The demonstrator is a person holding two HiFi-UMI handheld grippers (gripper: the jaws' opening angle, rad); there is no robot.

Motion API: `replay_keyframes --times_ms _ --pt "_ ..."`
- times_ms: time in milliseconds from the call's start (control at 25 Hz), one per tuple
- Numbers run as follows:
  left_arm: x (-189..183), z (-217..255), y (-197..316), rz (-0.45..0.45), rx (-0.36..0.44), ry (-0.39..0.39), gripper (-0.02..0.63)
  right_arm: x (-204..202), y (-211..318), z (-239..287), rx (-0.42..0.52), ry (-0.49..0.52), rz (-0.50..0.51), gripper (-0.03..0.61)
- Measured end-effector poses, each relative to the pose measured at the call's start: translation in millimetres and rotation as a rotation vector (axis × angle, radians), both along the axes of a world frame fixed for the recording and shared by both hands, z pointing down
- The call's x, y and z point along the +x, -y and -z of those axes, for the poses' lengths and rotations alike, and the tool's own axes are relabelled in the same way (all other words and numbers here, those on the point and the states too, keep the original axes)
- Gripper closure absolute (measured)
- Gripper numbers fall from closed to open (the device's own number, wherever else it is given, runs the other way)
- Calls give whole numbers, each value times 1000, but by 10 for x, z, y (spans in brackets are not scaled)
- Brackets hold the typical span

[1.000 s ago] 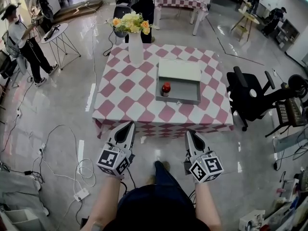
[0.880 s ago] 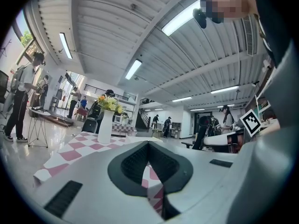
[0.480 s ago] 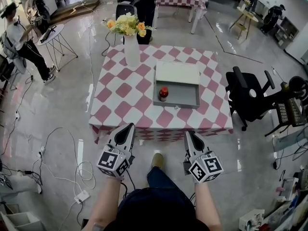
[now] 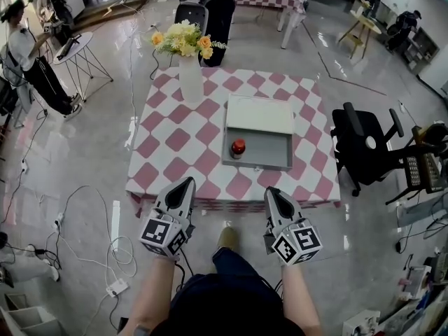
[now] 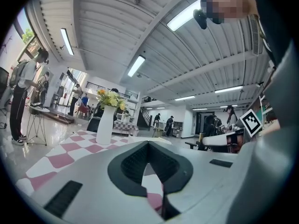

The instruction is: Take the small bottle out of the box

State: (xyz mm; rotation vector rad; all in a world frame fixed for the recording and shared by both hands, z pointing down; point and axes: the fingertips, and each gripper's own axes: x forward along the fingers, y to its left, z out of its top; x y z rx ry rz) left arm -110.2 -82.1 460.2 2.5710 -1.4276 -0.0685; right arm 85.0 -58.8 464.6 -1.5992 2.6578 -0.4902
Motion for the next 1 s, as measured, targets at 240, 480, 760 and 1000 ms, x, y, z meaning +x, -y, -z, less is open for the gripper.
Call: replay_keyframes --times_ms 240,480,760,1000 --pt "75 -25 317 -2 1 3 611 70 337 -32 -5 1 5 572" --pt "137 -52 597 0 -8 9 611 78 633 -83 -11 -5 24 572" --pt "232 -98 856 -9 -13 19 611 113 869 -113 -18 -13 45 574" --pt "343 -118 1035 -22 -17 22 611 157 1034 -159 -26 -17 52 572"
